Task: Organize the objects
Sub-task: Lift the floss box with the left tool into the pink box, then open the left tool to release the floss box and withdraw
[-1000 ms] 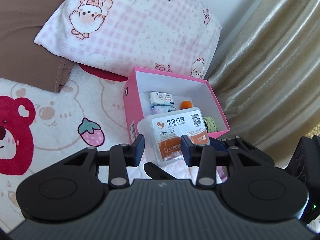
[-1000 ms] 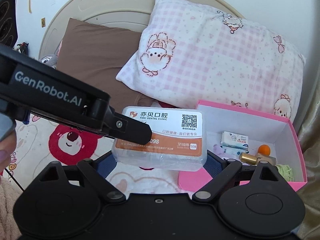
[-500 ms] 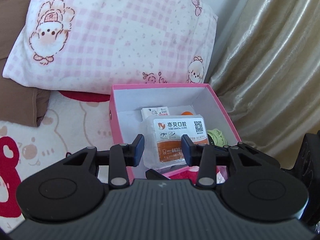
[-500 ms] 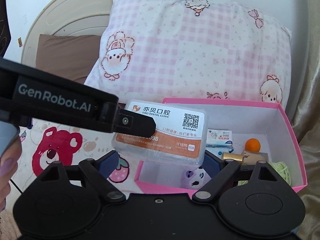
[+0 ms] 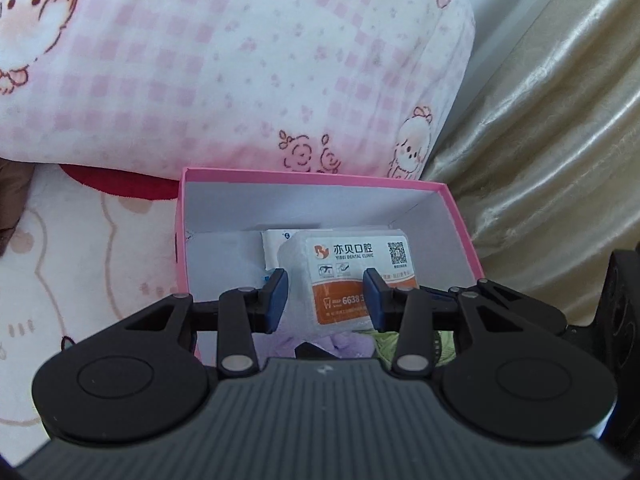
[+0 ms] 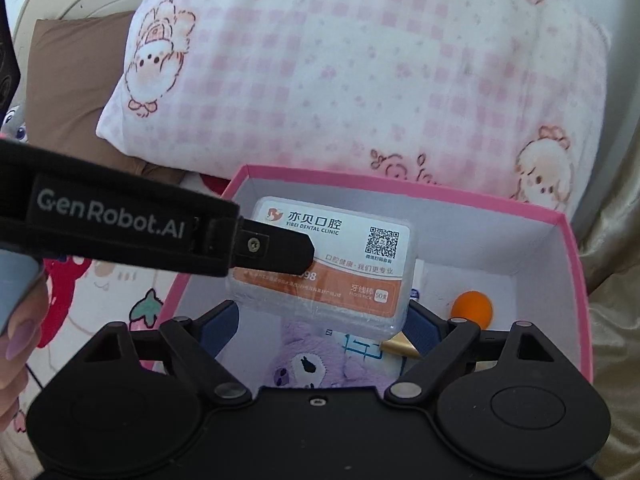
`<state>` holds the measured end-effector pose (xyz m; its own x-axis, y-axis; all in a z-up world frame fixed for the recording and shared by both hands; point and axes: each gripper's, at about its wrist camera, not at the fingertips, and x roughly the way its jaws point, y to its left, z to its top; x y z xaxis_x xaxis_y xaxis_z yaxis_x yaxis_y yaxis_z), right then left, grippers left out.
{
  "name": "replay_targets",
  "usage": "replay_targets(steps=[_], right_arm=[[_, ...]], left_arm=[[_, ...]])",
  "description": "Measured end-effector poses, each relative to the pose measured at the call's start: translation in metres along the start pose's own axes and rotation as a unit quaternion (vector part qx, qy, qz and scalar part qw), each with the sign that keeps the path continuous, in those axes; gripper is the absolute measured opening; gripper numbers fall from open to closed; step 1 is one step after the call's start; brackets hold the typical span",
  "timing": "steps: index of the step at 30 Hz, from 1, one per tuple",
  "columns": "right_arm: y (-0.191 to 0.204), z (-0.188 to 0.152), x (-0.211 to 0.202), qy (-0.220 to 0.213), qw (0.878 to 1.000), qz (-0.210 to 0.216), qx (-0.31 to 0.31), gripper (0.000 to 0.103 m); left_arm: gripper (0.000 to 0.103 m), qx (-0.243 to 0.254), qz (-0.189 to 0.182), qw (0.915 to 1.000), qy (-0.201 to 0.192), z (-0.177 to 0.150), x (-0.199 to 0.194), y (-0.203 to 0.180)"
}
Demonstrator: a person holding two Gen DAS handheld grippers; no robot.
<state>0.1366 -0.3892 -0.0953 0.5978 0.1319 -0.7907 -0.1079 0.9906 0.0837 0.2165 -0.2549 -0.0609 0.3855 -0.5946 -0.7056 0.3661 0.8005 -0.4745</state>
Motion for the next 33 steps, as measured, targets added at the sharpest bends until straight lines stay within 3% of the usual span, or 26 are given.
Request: replay_targets(steps=[4, 12, 19, 22, 25, 29, 33], right_arm=[[-0.031, 0.01, 0.022, 0.03, 0.998, 0.039, 0.033, 0.092], [-0.057, 0.02, 0.062, 0.078, 0.995, 0.036, 0.044, 0.091], [-0.048, 0.027, 0.088, 0.102, 0.994, -0.027, 0.002, 0.09], [-0.048, 0.027, 0.088, 0.106, 0.994, -0.036, -0.011, 0.094], [-0.053, 0.022, 0.075, 0.093, 0.995, -0.029, 0.015, 0.094], [-0.048, 0.009, 0.048, 0.047, 0.998, -0.011, 0.035, 0.094], [-0.031, 0.0, 0.029, 0.001, 0.999, -0.015, 0.031, 0.094]], left_arm=[[0.039, -0.014, -0.006, 0.9998, 0.012, 0.006, 0.028, 0.007], [0.04, -0.032, 0.008, 0.9992, 0.024, 0.014, 0.076, 0.013], [0.038, -0.048, 0.015, 0.9976, 0.049, 0.019, 0.102, 0.018], [0.047, -0.055, 0.012, 0.9973, 0.047, 0.019, 0.098, 0.019], [0.054, -0.053, 0.008, 0.9974, 0.048, 0.018, 0.086, 0.016], [0.055, 0.002, 0.022, 0.9972, 0.071, 0.017, 0.067, 0.0], [0.055, -0.004, 0.028, 0.9967, 0.076, 0.015, 0.045, -0.003]])
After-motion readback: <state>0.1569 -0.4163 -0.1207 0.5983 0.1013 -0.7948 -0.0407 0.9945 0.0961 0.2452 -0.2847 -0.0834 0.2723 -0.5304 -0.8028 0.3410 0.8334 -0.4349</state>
